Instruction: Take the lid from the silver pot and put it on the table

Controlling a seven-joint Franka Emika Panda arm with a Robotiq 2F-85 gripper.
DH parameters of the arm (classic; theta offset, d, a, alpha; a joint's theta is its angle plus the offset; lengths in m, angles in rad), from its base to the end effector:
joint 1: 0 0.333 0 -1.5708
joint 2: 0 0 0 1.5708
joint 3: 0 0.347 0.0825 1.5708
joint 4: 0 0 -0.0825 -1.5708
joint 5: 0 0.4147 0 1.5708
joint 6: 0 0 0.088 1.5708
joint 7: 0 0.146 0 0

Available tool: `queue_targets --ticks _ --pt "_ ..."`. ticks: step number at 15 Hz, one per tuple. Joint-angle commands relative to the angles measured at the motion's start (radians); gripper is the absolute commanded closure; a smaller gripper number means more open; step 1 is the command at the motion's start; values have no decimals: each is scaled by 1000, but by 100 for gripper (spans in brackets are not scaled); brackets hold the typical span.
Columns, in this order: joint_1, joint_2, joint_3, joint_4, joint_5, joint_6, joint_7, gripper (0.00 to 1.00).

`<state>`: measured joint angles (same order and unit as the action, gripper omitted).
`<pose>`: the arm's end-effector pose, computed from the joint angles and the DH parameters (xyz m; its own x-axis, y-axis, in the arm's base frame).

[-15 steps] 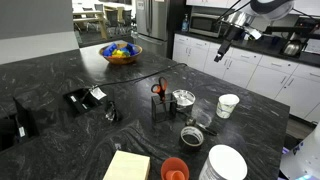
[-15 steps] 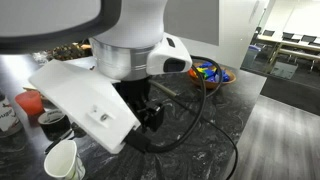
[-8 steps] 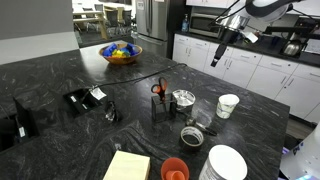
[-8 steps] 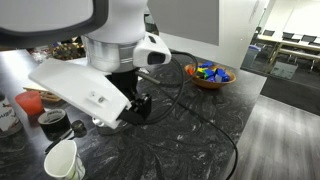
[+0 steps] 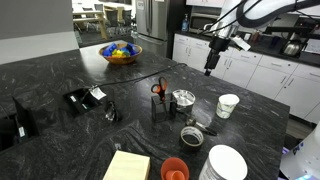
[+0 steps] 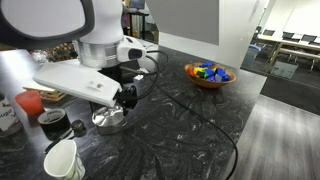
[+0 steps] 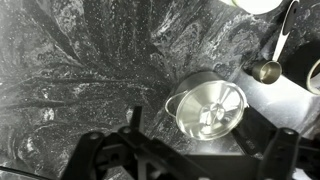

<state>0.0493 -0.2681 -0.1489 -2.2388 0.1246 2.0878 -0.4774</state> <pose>0.5050 -0.0427 0.4687 0.9367 0.3082 0.1663 0.3253 -0.9417 -0.0865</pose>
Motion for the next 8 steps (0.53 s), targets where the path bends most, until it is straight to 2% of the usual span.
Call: queue_targets --ticks 1,4,8 --pt "-16 1 11 2 4 -3 -3 0" --pt "-8 11 19 3 4 3 -4 0" --pt "18 71 80 3 -17 56 33 0"
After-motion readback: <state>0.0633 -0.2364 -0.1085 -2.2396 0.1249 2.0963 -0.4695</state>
